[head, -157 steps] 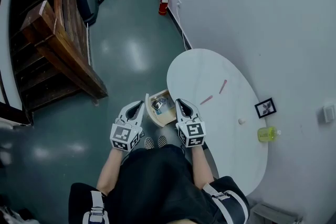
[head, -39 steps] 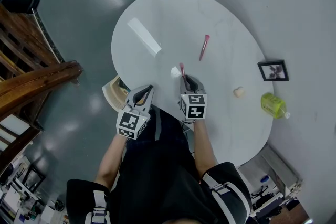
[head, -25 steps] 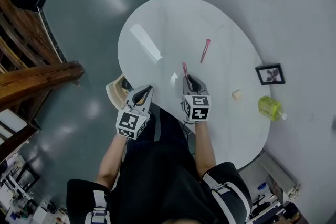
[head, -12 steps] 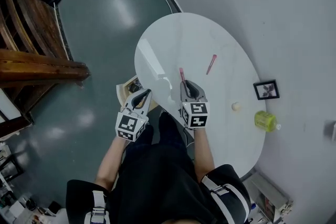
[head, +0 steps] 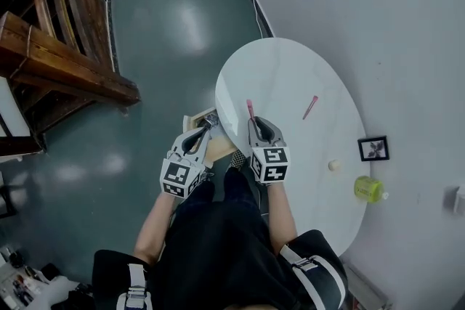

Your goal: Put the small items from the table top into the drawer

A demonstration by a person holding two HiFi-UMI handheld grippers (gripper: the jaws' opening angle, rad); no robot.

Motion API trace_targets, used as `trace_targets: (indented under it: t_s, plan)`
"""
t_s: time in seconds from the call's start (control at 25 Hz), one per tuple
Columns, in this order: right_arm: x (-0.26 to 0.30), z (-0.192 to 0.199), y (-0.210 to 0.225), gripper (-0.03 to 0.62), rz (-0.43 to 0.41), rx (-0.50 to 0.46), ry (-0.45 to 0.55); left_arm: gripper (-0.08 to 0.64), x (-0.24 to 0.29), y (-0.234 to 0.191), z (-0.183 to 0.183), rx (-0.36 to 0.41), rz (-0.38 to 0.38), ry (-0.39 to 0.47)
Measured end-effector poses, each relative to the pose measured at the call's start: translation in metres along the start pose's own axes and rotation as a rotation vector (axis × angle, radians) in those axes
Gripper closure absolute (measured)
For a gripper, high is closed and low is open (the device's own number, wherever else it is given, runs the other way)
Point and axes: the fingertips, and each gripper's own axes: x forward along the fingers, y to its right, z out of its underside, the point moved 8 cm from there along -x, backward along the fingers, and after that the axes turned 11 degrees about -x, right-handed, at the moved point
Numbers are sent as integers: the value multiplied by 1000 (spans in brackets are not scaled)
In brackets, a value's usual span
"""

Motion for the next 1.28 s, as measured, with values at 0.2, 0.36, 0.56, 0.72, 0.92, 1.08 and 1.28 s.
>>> trace_targets:
  t_s: [0.2, 0.36, 0.56, 0.72, 0.92, 1.08, 1.28]
  plan:
    - [8, -7, -40, 526, -90, -46, 5, 540, -30, -15, 1, -17, -69, 38]
    - [19, -15, -66, 526, -148, -87, 8, 540, -53, -31, 5, -37, -122, 56]
    - [33, -21, -94, 526, -209, -129, 3, 540, -76, -51, 14, -73, -183, 66]
    - [47, -15, -111, 526, -246, -157, -30, 540, -84, -66, 24, -102, -213, 71]
    - [70, 2, -126, 526, -275, -166, -70, 540, -84, -81, 39, -124, -228, 66]
    - [92, 25, -134, 526, -294, -165, -135, 540, -79, -92, 53, -143, -241, 47]
    - [107, 51, -143, 526, -315, -162, -195, 540, -74, -102, 78, -144, -244, 9]
